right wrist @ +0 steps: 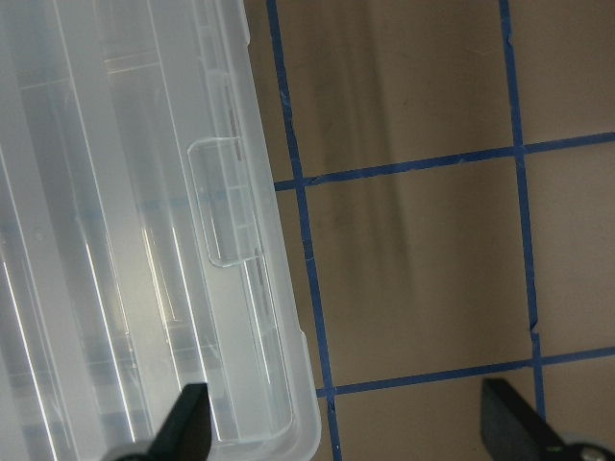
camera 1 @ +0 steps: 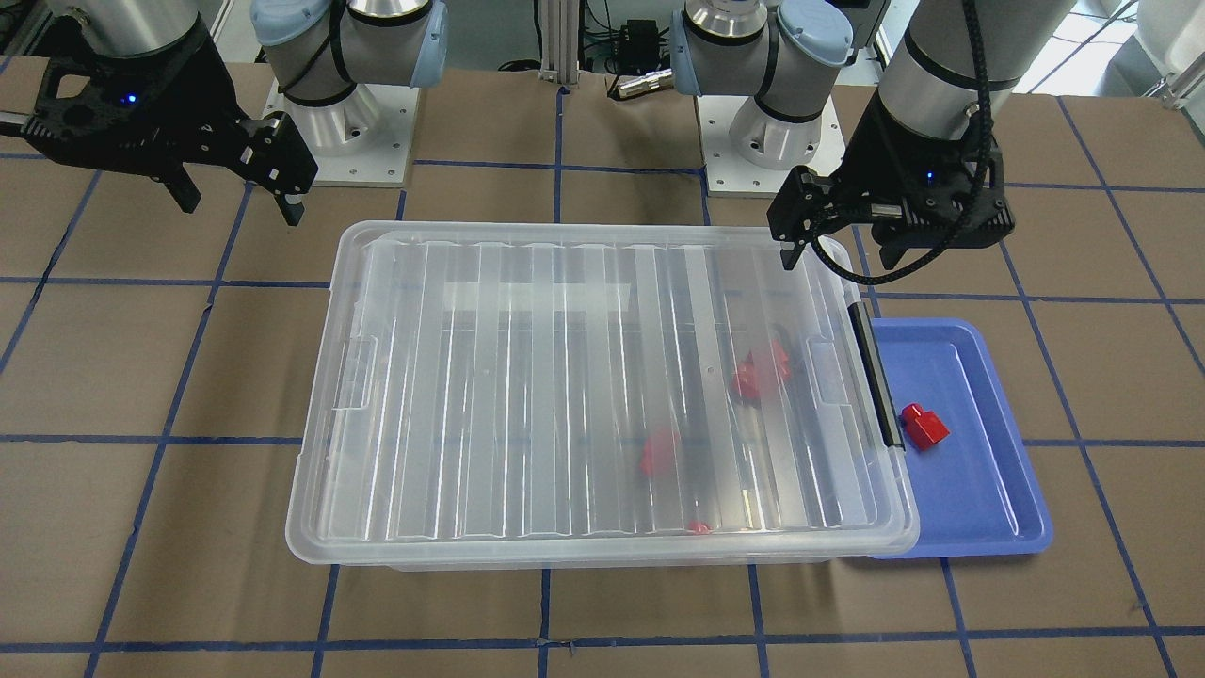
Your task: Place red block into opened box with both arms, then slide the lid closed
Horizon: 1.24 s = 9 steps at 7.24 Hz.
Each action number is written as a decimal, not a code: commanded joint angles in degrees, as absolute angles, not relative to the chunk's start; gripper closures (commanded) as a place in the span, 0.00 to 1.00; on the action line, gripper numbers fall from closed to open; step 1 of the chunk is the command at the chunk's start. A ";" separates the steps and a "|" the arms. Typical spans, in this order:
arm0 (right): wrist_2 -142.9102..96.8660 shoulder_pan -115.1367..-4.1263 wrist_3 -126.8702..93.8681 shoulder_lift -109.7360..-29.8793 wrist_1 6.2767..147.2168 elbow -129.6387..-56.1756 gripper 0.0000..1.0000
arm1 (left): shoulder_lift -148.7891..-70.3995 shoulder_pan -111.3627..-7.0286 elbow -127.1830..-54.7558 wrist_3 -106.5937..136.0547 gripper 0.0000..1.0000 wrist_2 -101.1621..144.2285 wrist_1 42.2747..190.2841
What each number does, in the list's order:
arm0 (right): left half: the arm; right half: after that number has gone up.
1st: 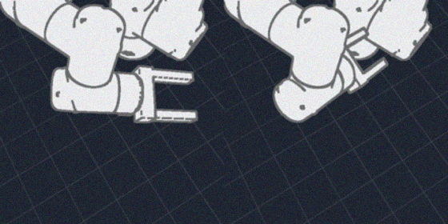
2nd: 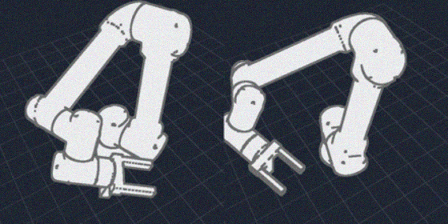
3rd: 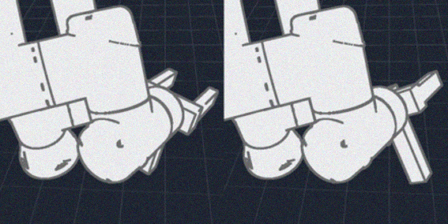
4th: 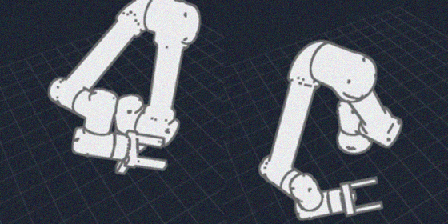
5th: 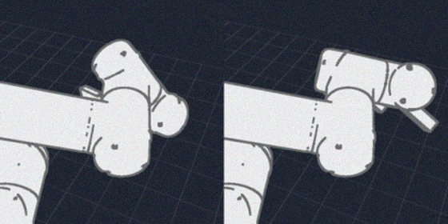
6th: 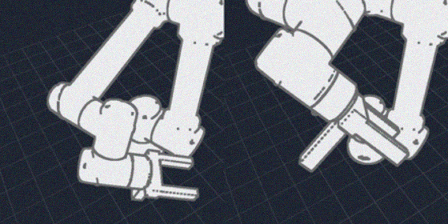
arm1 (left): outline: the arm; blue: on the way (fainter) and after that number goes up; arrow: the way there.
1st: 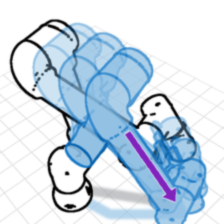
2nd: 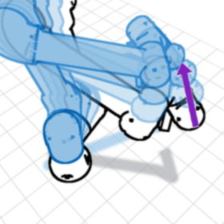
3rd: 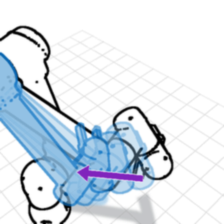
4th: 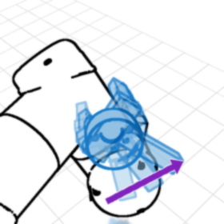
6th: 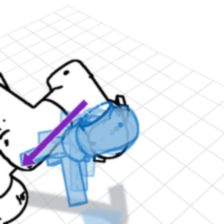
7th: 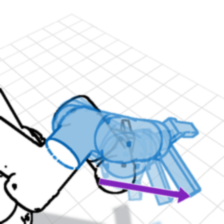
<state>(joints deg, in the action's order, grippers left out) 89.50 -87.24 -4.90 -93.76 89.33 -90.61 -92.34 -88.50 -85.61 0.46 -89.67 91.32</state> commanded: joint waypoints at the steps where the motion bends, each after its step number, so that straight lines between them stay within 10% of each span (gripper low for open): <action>1: 89.38 -87.19 -1.87 -93.69 89.56 -90.62 0.00 | -92.37 -88.51 -85.61 0.53 0.00 -89.65 91.32; 9: 89.47 -86.57 -1.85 -81.14 98.68 -92.20 0.00 | -92.55 -87.98 -85.70 -0.17 0.00 -90.52 90.97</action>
<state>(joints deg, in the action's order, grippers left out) 89.64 -86.57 -1.98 -83.55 96.44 -92.05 -92.62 -88.25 -85.82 0.24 -90.27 90.94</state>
